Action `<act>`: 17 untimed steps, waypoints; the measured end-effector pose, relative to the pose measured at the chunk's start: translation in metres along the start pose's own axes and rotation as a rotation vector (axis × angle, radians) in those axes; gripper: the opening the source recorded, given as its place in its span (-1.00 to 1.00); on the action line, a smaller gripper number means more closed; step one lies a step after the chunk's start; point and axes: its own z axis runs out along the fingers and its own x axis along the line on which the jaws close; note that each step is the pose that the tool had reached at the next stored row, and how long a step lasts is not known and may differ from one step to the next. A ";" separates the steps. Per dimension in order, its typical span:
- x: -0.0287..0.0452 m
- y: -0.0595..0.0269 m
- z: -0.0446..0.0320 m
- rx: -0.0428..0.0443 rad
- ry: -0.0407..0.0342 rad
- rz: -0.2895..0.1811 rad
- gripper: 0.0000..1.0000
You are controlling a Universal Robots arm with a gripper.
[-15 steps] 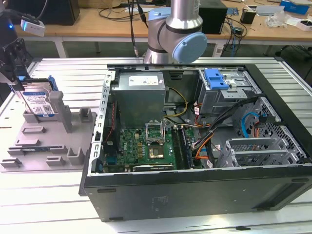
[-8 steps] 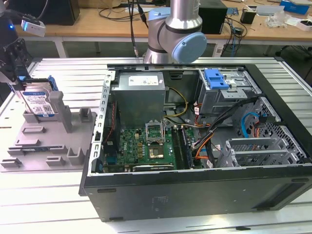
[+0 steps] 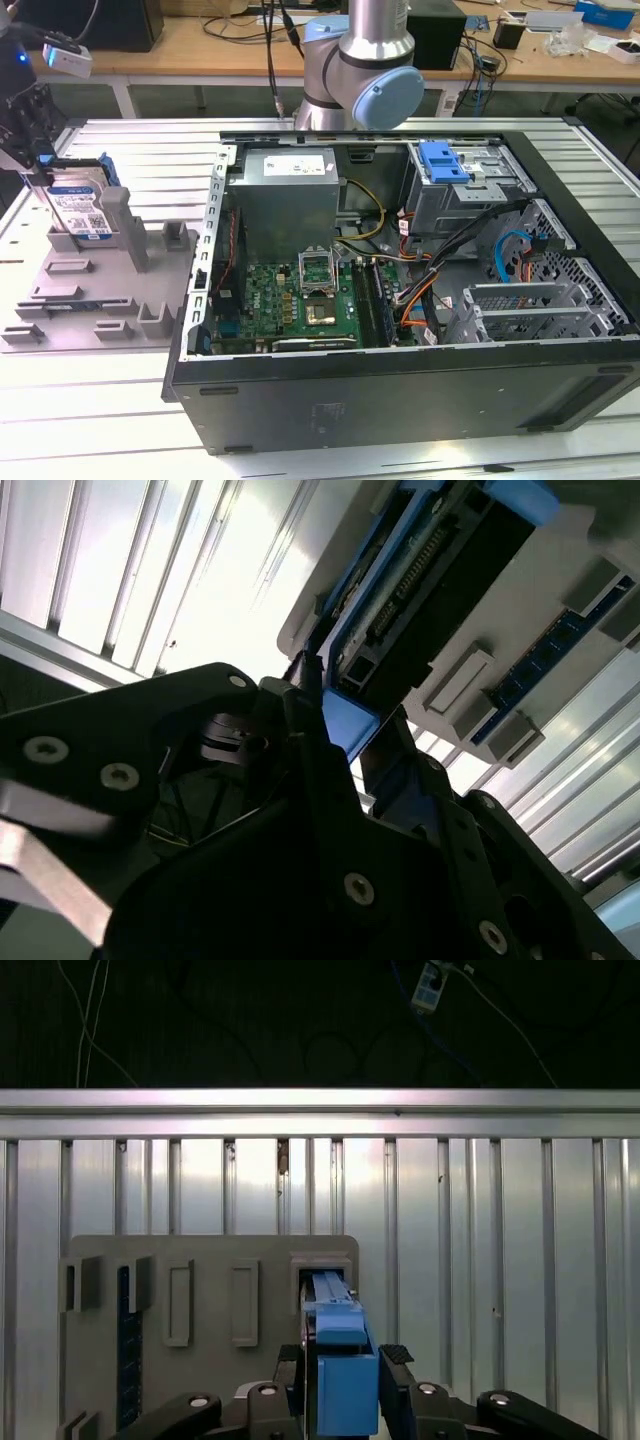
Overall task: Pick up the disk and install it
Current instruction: 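Pick up the disk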
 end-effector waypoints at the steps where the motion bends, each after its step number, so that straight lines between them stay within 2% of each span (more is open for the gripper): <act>1: 0.0000 0.0000 0.0001 0.0000 0.0001 0.000 -0.18; 12: 0.0000 -0.0001 0.0036 0.0008 0.0000 0.000 -0.18; 17: 0.0000 -0.0002 0.0063 0.0121 -0.0001 0.000 -0.18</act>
